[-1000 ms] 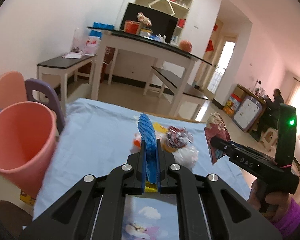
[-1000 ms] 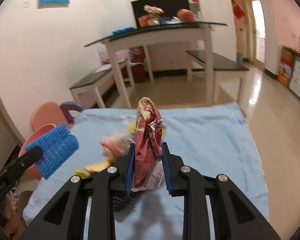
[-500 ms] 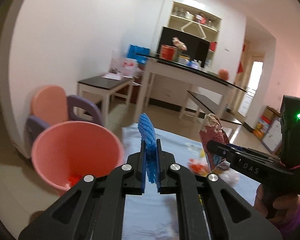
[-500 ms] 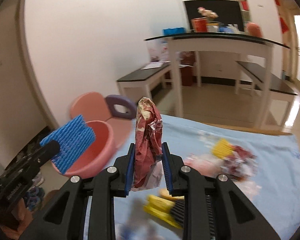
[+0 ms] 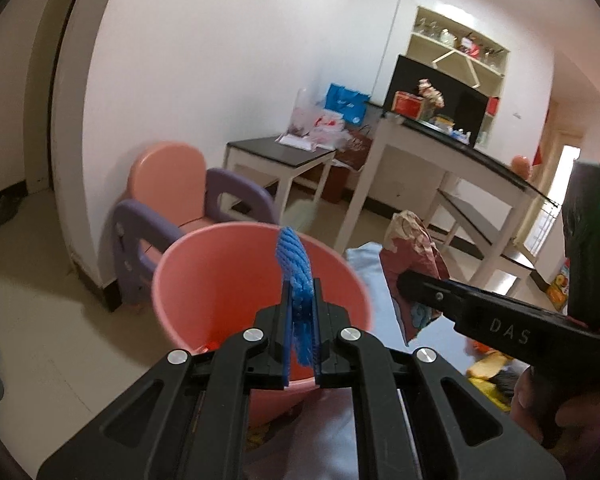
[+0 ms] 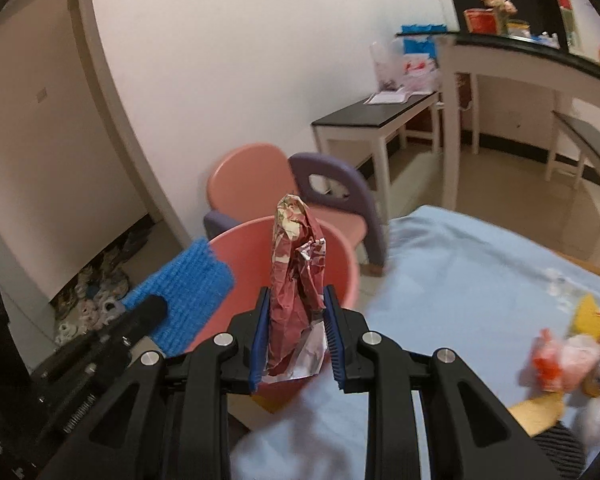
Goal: Collect trash
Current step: 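Carry both items over the pink bucket and open both tools to drop them, then move both open tools back over the trash pile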
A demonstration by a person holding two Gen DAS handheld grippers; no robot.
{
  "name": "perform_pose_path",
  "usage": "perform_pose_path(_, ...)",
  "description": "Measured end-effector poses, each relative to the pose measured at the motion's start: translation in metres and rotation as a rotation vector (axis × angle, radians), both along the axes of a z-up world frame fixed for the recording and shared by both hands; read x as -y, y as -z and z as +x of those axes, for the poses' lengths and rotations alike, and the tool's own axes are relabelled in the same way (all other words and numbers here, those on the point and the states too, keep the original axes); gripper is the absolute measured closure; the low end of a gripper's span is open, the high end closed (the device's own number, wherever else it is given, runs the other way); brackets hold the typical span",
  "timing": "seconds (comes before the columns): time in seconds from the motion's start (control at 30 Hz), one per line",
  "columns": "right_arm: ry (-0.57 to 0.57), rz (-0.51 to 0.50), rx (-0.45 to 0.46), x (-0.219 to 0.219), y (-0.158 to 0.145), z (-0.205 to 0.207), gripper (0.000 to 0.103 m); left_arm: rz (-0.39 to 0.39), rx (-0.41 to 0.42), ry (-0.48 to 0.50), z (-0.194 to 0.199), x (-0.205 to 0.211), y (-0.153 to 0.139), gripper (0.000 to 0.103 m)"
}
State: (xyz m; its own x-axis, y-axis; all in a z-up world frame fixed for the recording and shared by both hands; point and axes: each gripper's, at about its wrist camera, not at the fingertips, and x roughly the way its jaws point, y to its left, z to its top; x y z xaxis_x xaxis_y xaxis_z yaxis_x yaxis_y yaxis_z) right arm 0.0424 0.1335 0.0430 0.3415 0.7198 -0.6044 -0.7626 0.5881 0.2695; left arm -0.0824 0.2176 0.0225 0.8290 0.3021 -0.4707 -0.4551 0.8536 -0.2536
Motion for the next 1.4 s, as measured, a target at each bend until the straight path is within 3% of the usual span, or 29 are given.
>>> perform_pose_path(0.43, -0.01, -0.039, -0.061, -0.028, 0.029, 0.008, 0.076, -0.036, -0.057, -0.049, 0.005, -0.022, 0.022, 0.095)
perform_pose_path(0.6, 0.004, -0.04, -0.063, -0.026, 0.03, 0.007, 0.073, -0.068, -0.073, -0.062, 0.005, -0.027, 0.028, 0.067)
perform_pose_path(0.87, 0.011, -0.036, -0.068, -0.025, 0.031, 0.011, 0.057, -0.07, -0.064, -0.058, 0.001, -0.024, 0.027, 0.066)
perform_pose_path(1.4, 0.029, -0.041, -0.055, 0.016, 0.027, -0.003, 0.054, -0.076, -0.078, -0.032, -0.006, -0.007, 0.022, 0.066)
